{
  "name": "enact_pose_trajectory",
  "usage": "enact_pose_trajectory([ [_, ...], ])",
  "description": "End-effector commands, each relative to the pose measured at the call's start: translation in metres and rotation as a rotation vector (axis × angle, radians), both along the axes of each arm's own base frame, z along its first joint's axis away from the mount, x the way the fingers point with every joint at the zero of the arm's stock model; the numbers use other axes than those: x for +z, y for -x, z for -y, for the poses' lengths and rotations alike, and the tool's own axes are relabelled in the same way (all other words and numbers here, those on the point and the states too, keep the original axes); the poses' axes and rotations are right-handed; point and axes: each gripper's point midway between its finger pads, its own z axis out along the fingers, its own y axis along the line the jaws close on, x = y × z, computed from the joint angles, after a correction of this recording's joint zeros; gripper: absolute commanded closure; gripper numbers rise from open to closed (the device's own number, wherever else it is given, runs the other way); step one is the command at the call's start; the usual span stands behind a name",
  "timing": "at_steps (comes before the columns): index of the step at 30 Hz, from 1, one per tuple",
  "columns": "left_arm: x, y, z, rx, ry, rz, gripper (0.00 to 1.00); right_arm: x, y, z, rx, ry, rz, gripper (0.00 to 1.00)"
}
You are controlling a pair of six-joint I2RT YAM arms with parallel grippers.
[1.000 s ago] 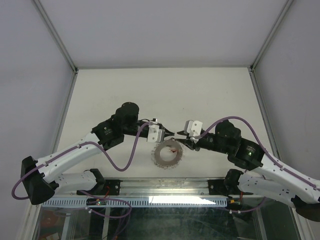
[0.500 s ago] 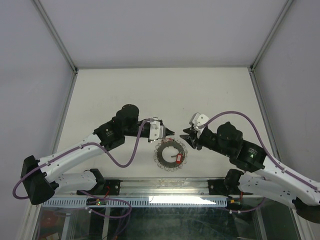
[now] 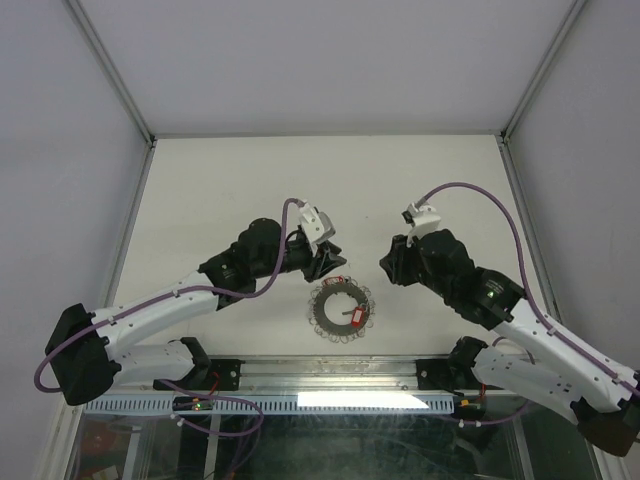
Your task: Put the keys on the keyring
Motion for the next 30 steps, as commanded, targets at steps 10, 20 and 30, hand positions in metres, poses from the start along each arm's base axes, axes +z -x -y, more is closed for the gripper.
enact_pose_trajectory([
  [10, -0.030, -0.019, 0.004, 0.242, 0.143, -0.318, 0.01, -0.014, -0.007, 0.023, -0.187, -0.196, -0.231, 0.68],
  [20, -0.105, 0.032, 0.057, 0.137, -0.176, -0.365, 0.33, -0.019, 0.006, 0.028, -0.177, -0.221, -0.237, 0.68],
  [30, -0.148, 0.036, 0.061, 0.110, -0.372, -0.406, 0.52, -0.022, 0.011, 0.031, -0.173, -0.222, -0.238, 0.68],
])
